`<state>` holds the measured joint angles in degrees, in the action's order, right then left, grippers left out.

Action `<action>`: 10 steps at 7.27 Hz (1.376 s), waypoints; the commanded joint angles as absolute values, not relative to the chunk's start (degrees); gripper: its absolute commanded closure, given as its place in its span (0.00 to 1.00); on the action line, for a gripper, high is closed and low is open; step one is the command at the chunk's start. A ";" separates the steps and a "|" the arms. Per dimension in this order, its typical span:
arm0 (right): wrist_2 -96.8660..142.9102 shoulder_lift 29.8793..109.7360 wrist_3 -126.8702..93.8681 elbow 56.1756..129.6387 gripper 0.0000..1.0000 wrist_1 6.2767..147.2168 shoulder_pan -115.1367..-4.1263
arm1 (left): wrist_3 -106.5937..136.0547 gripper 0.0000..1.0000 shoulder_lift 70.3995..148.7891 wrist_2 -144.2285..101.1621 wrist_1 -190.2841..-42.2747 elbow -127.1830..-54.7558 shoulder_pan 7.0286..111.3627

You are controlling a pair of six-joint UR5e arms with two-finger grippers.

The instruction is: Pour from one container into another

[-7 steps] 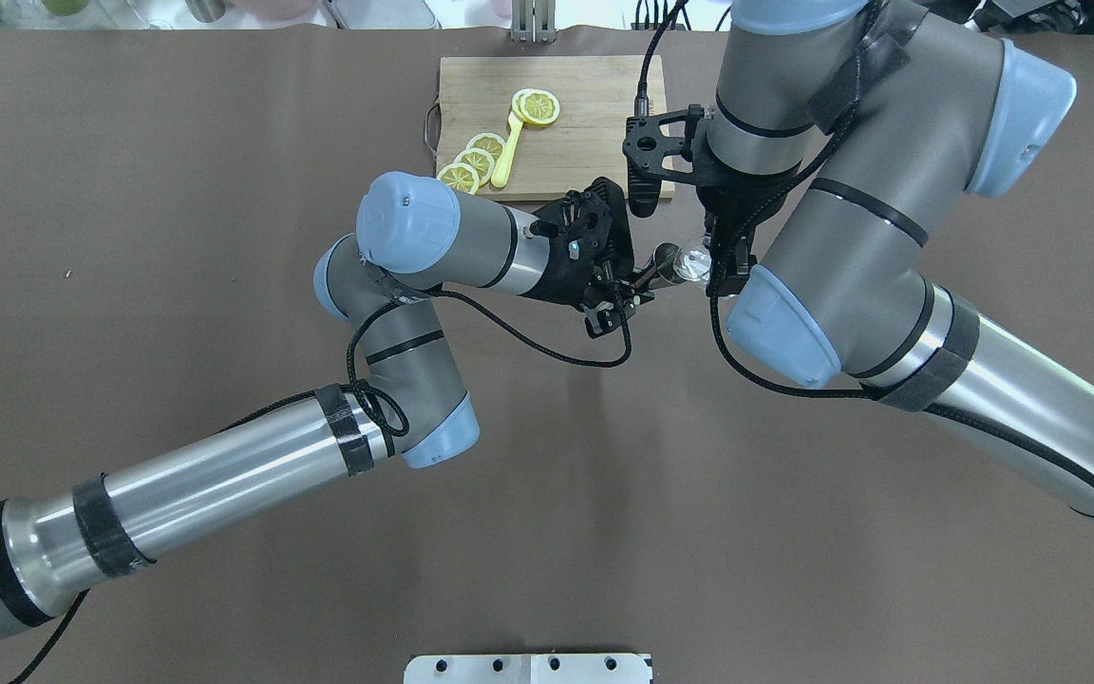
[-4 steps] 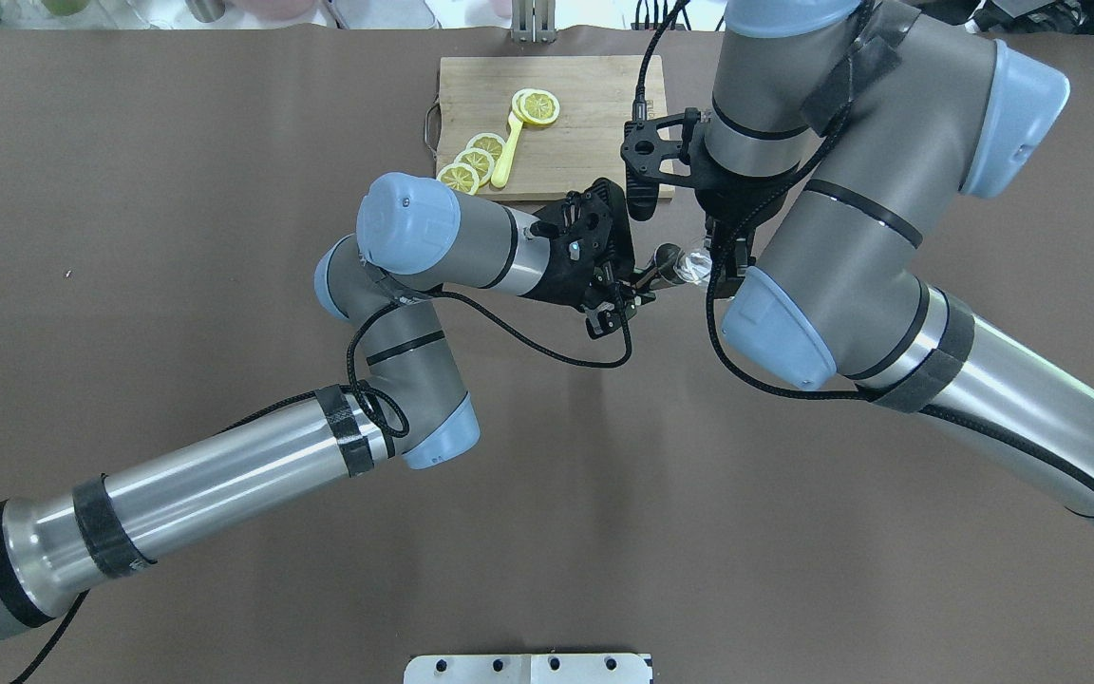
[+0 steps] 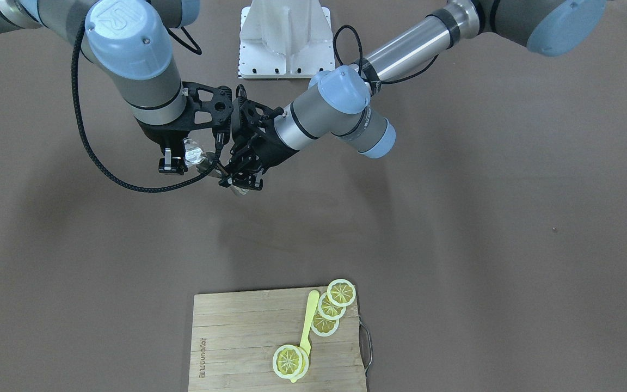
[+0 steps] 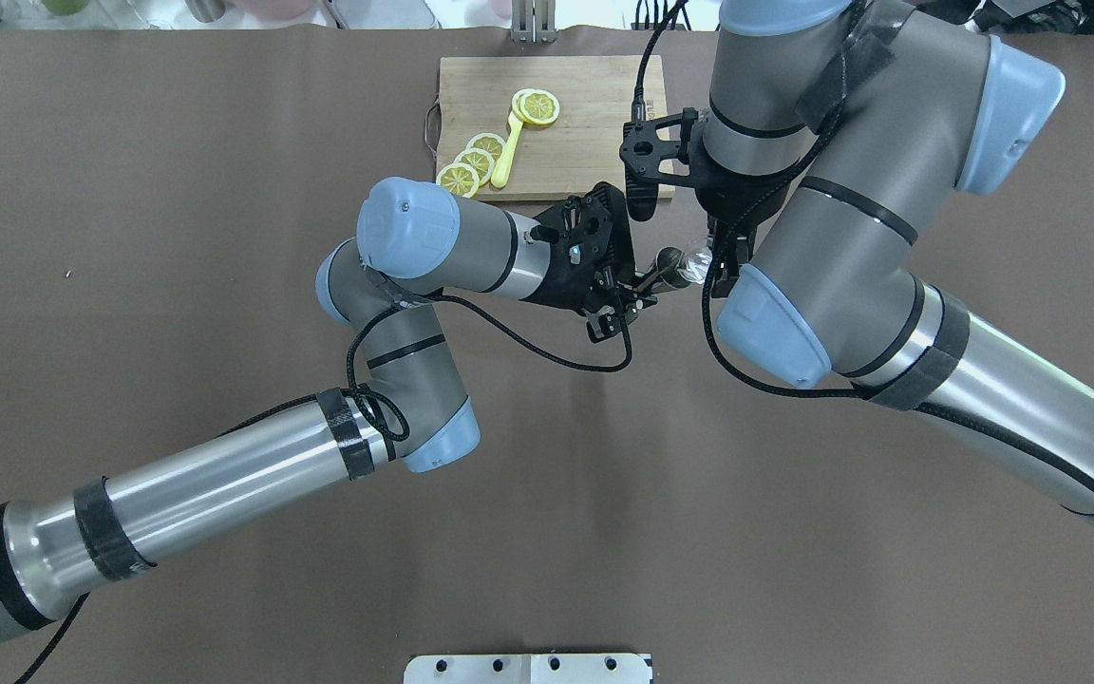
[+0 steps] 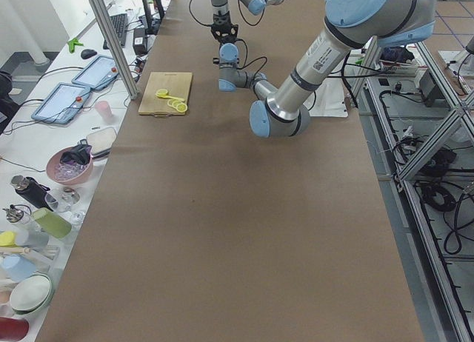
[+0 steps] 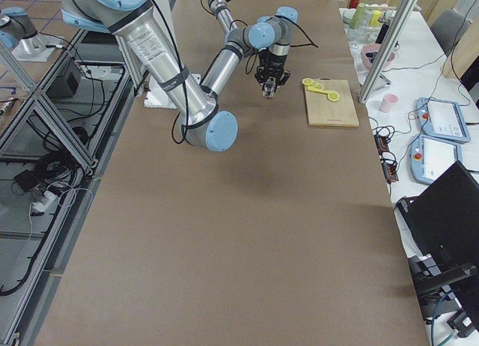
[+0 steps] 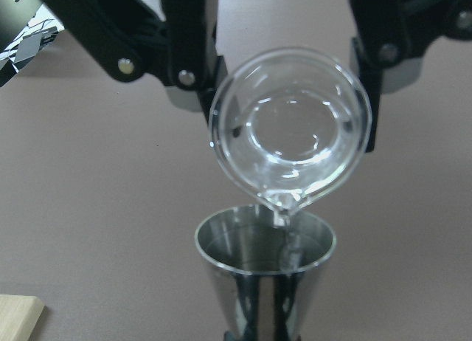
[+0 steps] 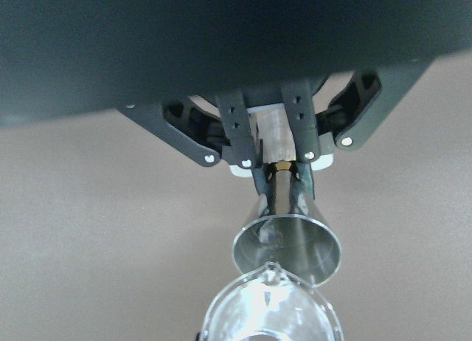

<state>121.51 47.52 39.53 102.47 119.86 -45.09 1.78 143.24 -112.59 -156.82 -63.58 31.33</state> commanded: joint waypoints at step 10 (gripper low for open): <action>126.11 59.48 39.56 110.82 1.00 105.76 -51.58 | 2.02 1.00 142.30 -112.41 -156.89 -65.99 30.85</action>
